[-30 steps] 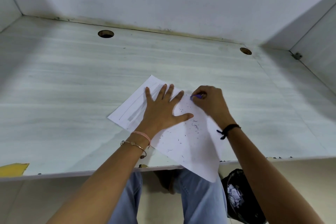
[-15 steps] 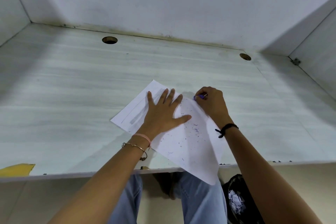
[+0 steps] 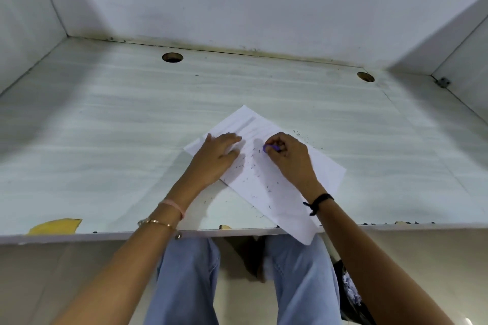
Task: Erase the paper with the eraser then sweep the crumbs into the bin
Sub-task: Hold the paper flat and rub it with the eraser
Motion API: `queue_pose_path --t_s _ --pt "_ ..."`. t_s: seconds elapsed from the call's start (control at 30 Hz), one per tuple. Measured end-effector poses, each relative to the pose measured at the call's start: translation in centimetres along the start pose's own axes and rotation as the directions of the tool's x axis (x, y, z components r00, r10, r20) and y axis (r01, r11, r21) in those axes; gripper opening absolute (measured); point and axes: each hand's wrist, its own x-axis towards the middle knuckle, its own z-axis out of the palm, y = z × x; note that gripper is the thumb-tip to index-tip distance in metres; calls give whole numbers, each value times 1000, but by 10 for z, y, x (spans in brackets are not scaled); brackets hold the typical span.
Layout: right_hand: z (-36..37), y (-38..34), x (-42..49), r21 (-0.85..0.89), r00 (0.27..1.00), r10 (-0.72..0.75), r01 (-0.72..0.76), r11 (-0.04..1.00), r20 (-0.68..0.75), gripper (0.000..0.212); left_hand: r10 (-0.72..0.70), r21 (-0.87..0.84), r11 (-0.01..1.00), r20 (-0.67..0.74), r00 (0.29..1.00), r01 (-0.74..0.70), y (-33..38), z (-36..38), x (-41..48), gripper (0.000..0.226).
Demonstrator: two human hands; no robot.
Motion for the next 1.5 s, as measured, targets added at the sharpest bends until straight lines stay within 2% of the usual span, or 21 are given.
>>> queue_pose_path --t_s 0.07,0.2,0.33,0.43,0.53,0.67,0.77,0.8,0.93,1.07,1.1,1.23,1.37,1.43,1.5 --pt "0 -4 -1 -1 1000 11 -11 1000 6 2 15 118 993 33 999 -19 -10 -4 -14 45" --pt "10 -21 -9 87 997 15 -22 996 76 4 -26 506 860 170 985 -65 -17 -4 -28 102" --pt "26 -38 -24 71 972 -67 52 996 225 8 -22 623 781 109 994 -51 -14 6 -32 124" --pt "29 -40 -24 -13 964 -103 109 994 246 9 -26 645 764 62 998 -20 -17 10 -31 135" --pt "31 -46 -28 -65 963 -124 143 988 240 9 -24 640 768 73 997 -28 -19 7 -29 140" --pt "33 -54 -33 -83 927 -160 199 977 341 8 -15 663 747 87 996 -47 -20 4 -30 135" --pt "23 -49 -15 -113 963 -125 156 981 239 8 -46 632 775 73 996 -11 -17 4 -32 132" --pt "21 -50 -14 -130 961 -125 161 978 246 8 -47 630 776 72 996 -9 -16 5 -32 131" --pt "25 -58 -28 -133 870 -181 268 954 458 5 -19 678 734 75 997 -37 -20 5 -31 132" --pt "18 -46 -8 -136 956 -136 176 975 262 9 -41 613 789 96 995 -27 -17 3 -32 131" --pt "19 -47 -10 -134 954 -140 180 974 264 10 -38 611 791 99 994 -31 -17 2 -32 132" --pt "28 -54 -29 -93 880 -202 266 960 430 6 -24 663 747 84 996 -38 -19 3 -31 136" --pt "22 -42 -8 -71 957 -141 164 984 254 6 -47 644 765 78 996 -14 -19 3 -32 133" --pt "26 -44 -14 -64 944 -159 185 981 291 6 -50 652 758 94 994 -24 -19 1 -31 134" --pt "30 -48 -27 -42 898 -213 248 968 386 5 -46 670 741 112 993 -41 -20 1 -30 135"
